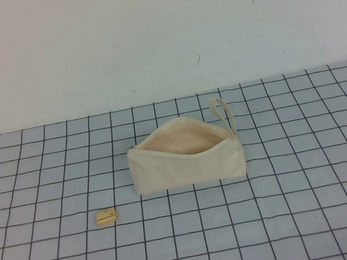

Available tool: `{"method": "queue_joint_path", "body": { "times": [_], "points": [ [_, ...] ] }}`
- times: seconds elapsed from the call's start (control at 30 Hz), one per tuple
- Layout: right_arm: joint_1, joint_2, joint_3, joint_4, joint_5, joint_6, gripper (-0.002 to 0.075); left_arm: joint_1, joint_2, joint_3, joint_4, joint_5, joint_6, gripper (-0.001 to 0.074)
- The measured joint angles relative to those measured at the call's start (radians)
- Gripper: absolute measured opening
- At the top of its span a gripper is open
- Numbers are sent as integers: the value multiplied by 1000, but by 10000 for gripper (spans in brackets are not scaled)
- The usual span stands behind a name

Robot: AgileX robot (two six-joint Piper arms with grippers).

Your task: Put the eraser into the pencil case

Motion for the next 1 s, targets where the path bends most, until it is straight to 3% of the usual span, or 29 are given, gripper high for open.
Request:
{"method": "queue_joint_path", "body": {
  "times": [0.23, 0.47, 0.53, 0.77, 1.0],
  "points": [
    [0, 0, 0, 0, 0, 0, -3, 0, 0, 0, 32, -76, 17, -1],
    [0, 0, 0, 0, 0, 0, -3, 0, 0, 0, 34, -454, 17, -1],
    [0, 0, 0, 0, 0, 0, -3, 0, 0, -6, 34, -487, 17, -1],
    [0, 0, 0, 0, 0, 0, -3, 0, 38, -205, 34, -192, 17, -1],
    [0, 0, 0, 0, 0, 0, -3, 0, 310, -497, 30, 126, 167, -1]
  ]
}}
